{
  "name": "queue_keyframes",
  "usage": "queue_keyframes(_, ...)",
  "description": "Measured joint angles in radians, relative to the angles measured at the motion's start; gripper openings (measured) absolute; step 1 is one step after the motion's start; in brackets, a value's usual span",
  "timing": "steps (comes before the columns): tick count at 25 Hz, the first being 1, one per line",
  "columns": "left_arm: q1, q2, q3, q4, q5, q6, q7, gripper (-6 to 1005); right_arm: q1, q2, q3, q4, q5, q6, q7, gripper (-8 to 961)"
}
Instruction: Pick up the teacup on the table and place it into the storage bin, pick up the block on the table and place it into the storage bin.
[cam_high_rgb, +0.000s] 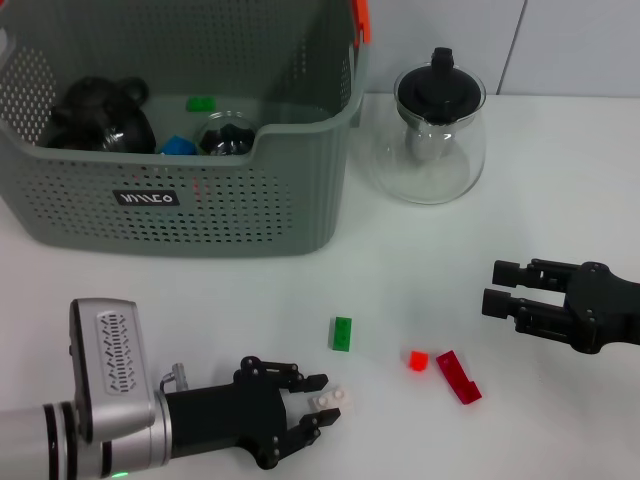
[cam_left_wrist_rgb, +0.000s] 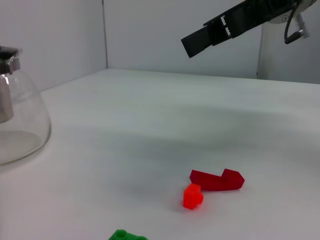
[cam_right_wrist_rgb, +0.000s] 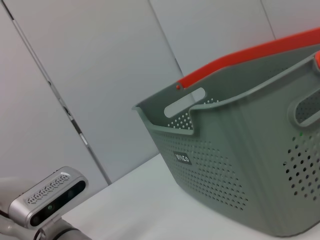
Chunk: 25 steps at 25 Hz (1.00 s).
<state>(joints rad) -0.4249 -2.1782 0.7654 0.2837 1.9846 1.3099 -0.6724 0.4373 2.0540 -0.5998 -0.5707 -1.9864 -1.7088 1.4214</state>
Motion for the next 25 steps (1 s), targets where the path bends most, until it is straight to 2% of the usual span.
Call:
queue_keyframes(13,-0.007,0.000,0.000,-0.002,0.000,-0.010,-0.006,233,0.008,0.001,-0.002,0.000,0.000,0.000,0.002,583)
queue_keyframes(20,-0.020,0.001,0.004,-0.003,-0.001,-0.026,-0.064,193,0.009,0.002,-0.002,0.000,0.000,0.000,0.002,583)
queue_keyframes(25,-0.008,0.009,-0.013,0.018,-0.007,0.044,-0.096,184,0.006,0.001,-0.001,0.000,0.000,-0.001,0.002,583)
